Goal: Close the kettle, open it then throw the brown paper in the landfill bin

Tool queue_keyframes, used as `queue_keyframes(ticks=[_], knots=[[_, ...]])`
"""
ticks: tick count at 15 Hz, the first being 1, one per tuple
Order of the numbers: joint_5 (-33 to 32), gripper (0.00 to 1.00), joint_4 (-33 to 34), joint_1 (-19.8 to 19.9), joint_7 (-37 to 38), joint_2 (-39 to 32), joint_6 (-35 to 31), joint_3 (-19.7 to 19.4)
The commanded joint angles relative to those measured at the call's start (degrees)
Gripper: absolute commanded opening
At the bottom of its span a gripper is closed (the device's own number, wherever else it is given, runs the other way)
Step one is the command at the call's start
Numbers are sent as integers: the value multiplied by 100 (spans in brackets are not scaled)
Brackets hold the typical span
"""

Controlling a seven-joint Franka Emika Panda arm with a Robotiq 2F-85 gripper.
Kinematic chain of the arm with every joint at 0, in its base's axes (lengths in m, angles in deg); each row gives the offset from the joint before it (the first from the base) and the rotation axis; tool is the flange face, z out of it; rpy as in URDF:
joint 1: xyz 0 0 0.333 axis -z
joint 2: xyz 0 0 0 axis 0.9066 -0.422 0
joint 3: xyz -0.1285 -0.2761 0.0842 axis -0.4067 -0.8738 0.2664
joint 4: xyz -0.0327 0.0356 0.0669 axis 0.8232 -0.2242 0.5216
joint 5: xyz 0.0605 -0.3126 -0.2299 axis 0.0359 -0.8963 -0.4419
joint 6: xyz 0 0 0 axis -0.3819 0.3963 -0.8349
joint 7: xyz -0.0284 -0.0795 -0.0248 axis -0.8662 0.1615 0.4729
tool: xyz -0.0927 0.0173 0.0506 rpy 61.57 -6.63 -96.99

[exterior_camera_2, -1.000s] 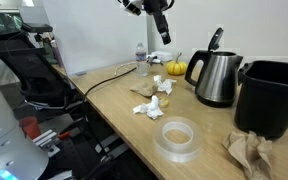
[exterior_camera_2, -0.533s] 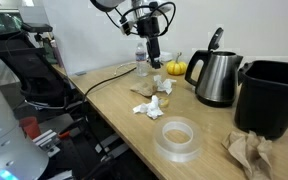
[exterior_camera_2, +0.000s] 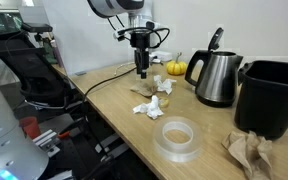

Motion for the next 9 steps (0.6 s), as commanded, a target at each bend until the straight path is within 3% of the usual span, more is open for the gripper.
queue_keyframes(ticks=[1,5,9], knots=[[829,100,69,-23,-773,-201,2,61],[1519,100,137,-66,-1226,-493,-76,114],[1724,100,196,-118,-1165,-802,-755,152]])
